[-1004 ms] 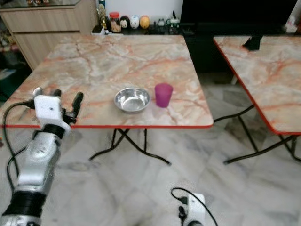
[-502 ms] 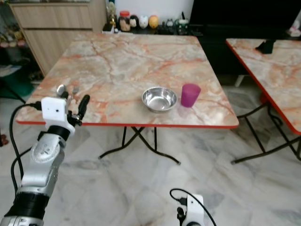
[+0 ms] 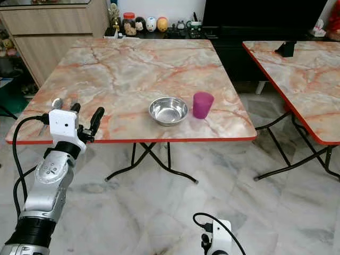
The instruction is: Setting the table
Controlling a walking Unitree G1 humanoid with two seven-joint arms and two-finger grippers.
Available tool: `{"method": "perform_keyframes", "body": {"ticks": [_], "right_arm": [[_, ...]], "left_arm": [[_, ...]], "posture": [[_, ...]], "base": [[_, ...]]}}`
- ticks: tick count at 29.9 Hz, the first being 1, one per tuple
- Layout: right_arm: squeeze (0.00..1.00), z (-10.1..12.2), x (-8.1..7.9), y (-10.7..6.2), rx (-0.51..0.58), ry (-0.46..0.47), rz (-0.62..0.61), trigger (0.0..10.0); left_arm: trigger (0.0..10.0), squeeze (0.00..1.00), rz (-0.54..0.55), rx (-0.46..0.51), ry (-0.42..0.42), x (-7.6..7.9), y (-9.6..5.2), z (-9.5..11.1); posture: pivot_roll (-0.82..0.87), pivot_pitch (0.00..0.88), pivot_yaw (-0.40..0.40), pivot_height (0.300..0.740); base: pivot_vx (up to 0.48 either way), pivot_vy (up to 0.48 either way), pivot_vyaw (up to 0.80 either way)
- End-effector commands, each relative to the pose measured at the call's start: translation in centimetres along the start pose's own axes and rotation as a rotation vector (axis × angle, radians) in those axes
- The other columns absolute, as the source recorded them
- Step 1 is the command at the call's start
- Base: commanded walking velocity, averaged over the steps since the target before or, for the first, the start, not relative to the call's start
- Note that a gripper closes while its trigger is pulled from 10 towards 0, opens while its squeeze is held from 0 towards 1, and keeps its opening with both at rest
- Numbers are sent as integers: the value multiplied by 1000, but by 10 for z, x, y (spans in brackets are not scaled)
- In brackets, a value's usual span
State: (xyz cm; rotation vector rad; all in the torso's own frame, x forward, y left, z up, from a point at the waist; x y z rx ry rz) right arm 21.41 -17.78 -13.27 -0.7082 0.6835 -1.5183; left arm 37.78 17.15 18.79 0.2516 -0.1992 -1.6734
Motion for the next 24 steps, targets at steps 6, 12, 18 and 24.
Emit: {"method": "perform_keyframes", "body": {"ticks": [6,12,18,24], "right_arm": [[0,-4,3,-1,-12,3,-4,10000],[0,-5,2,-1,-16,0,-2,10000],[0,-5,3,-1,-19,-3,-2,10000],[0,-5,3,-1,-21,-5,-2,10000]], "left_arm": [[10000,0,-9,-4,-11,3,1,2],[10000,0,-11,-3,-13,3,1,2],[10000,0,-13,-2,-15,4,1,2],[10000,0,-14,-2,-15,5,1,2]], "posture": [[79,0,-26,740],[78,0,-28,740],[78,0,-28,740],[78,0,-29,740]], "base": [[284,0,0],[321,0,0],[322,0,0],[326,0,0]]}}
Point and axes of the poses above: a point about 5 cm out from each wrist's last joint towards the gripper, its own y axis pointing out of the wrist towards the gripper, its own z axis along the axis of the wrist's last joint, x = y × z, the point moved 6 cm from there along y, pointing out of the wrist towards the gripper, and after that the axes turned 7 degrees about -y, right-handed, at the moved point
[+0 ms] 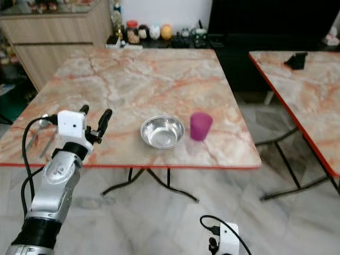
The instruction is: Setting the table
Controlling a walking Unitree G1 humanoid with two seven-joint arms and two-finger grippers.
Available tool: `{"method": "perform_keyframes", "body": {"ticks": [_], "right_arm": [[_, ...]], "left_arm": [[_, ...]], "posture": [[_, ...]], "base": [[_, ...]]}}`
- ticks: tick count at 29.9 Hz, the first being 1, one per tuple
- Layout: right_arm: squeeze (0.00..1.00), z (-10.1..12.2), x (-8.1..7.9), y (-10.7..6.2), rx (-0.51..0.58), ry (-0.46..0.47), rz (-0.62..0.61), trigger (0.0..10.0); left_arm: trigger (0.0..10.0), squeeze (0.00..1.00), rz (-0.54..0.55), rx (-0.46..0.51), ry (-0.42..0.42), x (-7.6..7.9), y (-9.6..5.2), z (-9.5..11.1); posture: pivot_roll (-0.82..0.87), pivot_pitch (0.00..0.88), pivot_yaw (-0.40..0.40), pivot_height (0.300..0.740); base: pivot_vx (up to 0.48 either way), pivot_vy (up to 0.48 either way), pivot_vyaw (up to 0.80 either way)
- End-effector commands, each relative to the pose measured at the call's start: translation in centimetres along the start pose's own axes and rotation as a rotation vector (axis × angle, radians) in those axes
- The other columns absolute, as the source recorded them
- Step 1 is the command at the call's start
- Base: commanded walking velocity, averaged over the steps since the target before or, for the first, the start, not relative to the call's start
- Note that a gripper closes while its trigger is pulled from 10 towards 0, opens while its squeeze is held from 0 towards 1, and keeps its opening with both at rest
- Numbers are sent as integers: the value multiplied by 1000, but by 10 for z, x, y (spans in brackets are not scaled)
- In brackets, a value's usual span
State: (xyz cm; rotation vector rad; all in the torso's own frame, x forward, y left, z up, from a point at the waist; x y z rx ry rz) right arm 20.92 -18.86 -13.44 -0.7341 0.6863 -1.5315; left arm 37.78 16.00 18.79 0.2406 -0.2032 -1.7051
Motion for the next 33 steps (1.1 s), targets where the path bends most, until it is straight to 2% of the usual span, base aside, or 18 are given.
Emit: {"method": "perform_keyframes", "body": {"ticks": [1,10,13,15,16,17,18,20,22,25,29,33], "right_arm": [[0,-1,-8,0,-6,1,19,10000],[0,-2,-8,0,-10,2,20,10000],[0,-3,-8,0,-13,0,22,10000],[0,-5,-8,-1,-17,-1,24,10000],[0,-5,-8,-1,-18,-1,24,10000],[0,-5,-8,-1,-18,-1,24,10000],[0,-6,-8,-1,-21,-4,26,10000],[0,-7,-9,-1,-25,-7,28,10000],[0,-8,-9,-1,-27,-10,30,10000],[0,-8,-10,-1,-28,-13,33,10000],[0,-8,-11,-1,-28,-16,34,10000],[0,-8,-11,-1,-27,-19,35,10000]], "left_arm": [[10000,0,15,2,-1,-7,-1,2],[10000,0,6,-11,-12,-5,-1,0],[10000,0,3,-64,-131,-3,-1,-9],[10000,0,-20,-120,-251,2,-3,-16],[10000,0,-35,-131,-286,5,-4,-17],[10000,0,-35,-131,-286,5,-4,-17],[10000,0,-61,-146,-345,9,-6,-17],[10000,0,-94,-159,-342,12,-7,-17],[10000,0,-120,-177,-298,16,-10,-20],[10000,0,-77,-189,-269,13,-14,-28],[10000,0,-59,-192,-249,11,-15,-28],[10000,0,-80,-193,-239,11,-13,-25]], "posture": [[78,0,-28,740],[78,0,-26,740],[77,0,-22,740],[78,0,-20,740],[78,0,-20,740],[78,0,-20,740],[81,0,-20,740],[84,0,-20,740],[85,0,-19,740],[80,0,-17,740],[81,0,-19,740],[80,0,-18,740]], "base": [[322,0,0],[251,0,0],[0,0,0],[0,0,0],[0,0,0],[0,0,0],[0,0,0],[0,0,0],[0,0,0],[0,0,0],[0,-80,0],[0,-362,0]]}}
Point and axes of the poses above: a point about 5 cm out from each wrist's last joint towards the gripper, its own y axis pointing out of the wrist towards the gripper, its own z axis along the axis of the wrist's last joint, x = y × z, the point moved 6 cm from there along y, pointing out of the wrist towards the gripper, and after that the axes turned 7 degrees about -y, right-handed, at the moved point
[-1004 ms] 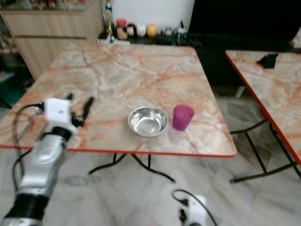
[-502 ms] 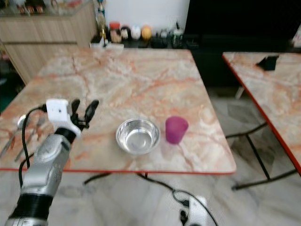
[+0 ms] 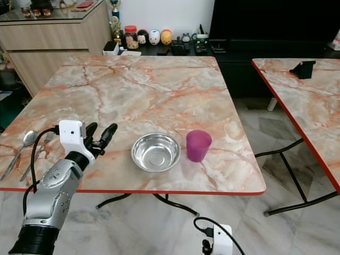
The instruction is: Setting the table
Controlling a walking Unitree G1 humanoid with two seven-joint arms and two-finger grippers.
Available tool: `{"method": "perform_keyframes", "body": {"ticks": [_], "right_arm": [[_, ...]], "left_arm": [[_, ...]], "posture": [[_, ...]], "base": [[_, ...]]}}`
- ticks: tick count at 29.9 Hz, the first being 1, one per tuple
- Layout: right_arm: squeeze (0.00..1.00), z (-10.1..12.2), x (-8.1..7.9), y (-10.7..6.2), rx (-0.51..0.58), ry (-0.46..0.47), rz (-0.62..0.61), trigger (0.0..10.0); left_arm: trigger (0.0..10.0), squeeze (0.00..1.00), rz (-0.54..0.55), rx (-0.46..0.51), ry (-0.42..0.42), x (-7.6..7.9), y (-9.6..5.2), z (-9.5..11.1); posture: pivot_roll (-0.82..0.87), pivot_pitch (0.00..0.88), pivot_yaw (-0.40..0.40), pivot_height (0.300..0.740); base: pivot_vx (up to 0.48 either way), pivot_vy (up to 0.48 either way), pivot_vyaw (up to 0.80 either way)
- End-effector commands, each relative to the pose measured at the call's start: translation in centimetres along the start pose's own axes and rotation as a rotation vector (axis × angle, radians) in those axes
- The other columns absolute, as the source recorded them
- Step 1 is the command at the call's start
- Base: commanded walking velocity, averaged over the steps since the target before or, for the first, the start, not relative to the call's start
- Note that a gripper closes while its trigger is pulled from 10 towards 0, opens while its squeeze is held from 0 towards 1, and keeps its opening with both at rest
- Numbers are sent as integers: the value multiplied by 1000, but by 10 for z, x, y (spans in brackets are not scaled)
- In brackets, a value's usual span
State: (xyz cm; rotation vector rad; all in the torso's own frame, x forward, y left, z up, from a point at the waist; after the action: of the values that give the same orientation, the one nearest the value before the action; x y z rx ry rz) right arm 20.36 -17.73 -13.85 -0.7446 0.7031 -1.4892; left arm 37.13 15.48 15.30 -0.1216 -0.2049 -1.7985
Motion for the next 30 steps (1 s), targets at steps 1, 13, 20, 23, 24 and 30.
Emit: {"method": "perform_keyframes", "body": {"ticks": [1,13,20,23,24,30], "right_arm": [[0,0,0,0,-5,-5,0,10000],[0,-1,1,0,-11,3,-1,10000],[0,-1,0,0,-12,2,1,10000],[0,0,-1,1,-10,-1,4,10000],[0,0,-1,1,-10,-1,4,10000],[0,2,-2,1,-9,-3,8,10000]], "left_arm": [[10000,0,-19,13,12,4,2,8],[10000,0,3,17,17,2,3,8],[10000,0,8,16,1,-2,4,9],[10000,0,26,10,-41,-8,4,9],[10000,0,29,7,-47,-9,3,9],[10000,1000,29,-25,-131,-17,1,4]], "posture": [[76,0,-17,740],[75,0,-20,740],[77,0,-22,740],[77,0,-22,740],[77,0,-22,740],[81,0,-23,740]], "base": [[0,-371,0],[0,-314,0],[0,0,0],[0,0,0],[0,0,0],[0,0,0]]}}
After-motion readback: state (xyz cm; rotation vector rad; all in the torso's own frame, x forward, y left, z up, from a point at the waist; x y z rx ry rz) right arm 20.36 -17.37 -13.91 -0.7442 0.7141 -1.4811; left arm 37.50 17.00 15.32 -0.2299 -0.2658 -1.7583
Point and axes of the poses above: a point about 5 cm out from each wrist's last joint towards the gripper, its own y axis pointing out of the wrist towards the gripper, its own z axis along the axis of the wrist's last joint, x = y × z, the point moved 6 cm from there along y, pointing out of the wrist towards the gripper, and after that the axes turned 7 degrees about -y, right-handed, at the moved point
